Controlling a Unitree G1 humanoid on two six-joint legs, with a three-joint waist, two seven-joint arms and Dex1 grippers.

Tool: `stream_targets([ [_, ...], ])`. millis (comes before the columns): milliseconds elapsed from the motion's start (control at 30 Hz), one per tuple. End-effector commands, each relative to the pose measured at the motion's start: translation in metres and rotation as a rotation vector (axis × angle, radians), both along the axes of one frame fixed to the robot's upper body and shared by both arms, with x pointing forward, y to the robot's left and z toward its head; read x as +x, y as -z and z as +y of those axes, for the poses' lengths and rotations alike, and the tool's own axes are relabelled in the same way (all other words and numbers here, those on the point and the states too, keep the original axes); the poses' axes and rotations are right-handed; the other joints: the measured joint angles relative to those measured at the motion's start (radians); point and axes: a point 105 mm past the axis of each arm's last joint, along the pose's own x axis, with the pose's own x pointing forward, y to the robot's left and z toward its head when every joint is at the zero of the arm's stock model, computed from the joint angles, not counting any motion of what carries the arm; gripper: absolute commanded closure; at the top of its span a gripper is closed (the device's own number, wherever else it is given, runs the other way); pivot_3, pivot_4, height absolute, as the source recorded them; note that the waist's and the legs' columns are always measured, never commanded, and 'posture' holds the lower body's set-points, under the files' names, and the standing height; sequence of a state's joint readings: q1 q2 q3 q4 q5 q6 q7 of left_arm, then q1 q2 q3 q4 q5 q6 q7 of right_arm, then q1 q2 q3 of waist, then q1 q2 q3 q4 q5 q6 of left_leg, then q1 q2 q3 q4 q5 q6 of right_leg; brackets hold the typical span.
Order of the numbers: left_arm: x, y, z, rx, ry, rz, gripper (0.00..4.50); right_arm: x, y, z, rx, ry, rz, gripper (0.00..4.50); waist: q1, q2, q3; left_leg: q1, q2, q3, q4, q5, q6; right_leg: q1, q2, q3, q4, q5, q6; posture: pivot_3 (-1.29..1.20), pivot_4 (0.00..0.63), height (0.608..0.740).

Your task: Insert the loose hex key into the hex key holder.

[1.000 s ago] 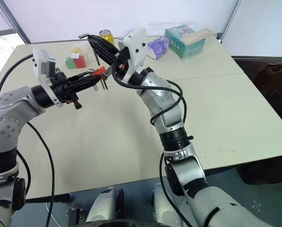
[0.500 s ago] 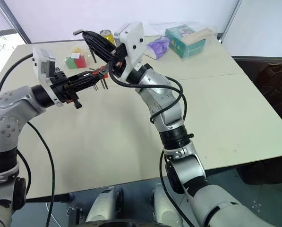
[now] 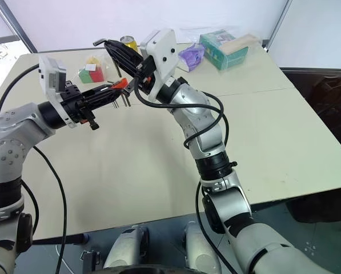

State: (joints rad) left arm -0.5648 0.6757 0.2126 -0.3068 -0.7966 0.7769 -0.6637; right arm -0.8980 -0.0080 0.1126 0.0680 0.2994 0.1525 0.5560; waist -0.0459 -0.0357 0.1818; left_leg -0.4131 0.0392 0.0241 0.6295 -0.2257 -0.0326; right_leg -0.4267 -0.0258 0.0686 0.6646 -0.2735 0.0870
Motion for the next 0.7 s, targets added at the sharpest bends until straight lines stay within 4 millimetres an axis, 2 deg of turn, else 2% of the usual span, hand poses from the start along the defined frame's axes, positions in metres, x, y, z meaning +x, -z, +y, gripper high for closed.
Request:
stream_targets([
  [33,-0.0033,-0.0175,0.0025,-0.017,-0.006,-0.067,4.50,-0.0071,-0.0141,-0.0019,0.030,-0.006,-0.059,4.46,0.000,0.000,0.000,0.000,0.000,0.000,0.000,0.000,0.000,0.000,0.000,0.000,0.000,0.000,0.000,0.00,0.150,0.740],
  [700,-0.0051,-0.0211,0.0014,-0.021,0.003,-0.070,4.50,-0.0022,-0.0067,-0.0025,0.020,0.011,-0.044,4.46,0.000,0.000,0.000,0.000,0.000,0.000,0.000,0.000,0.000,0.000,0.000,0.000,0.000,0.000,0.000,0.00,0.150,0.740],
])
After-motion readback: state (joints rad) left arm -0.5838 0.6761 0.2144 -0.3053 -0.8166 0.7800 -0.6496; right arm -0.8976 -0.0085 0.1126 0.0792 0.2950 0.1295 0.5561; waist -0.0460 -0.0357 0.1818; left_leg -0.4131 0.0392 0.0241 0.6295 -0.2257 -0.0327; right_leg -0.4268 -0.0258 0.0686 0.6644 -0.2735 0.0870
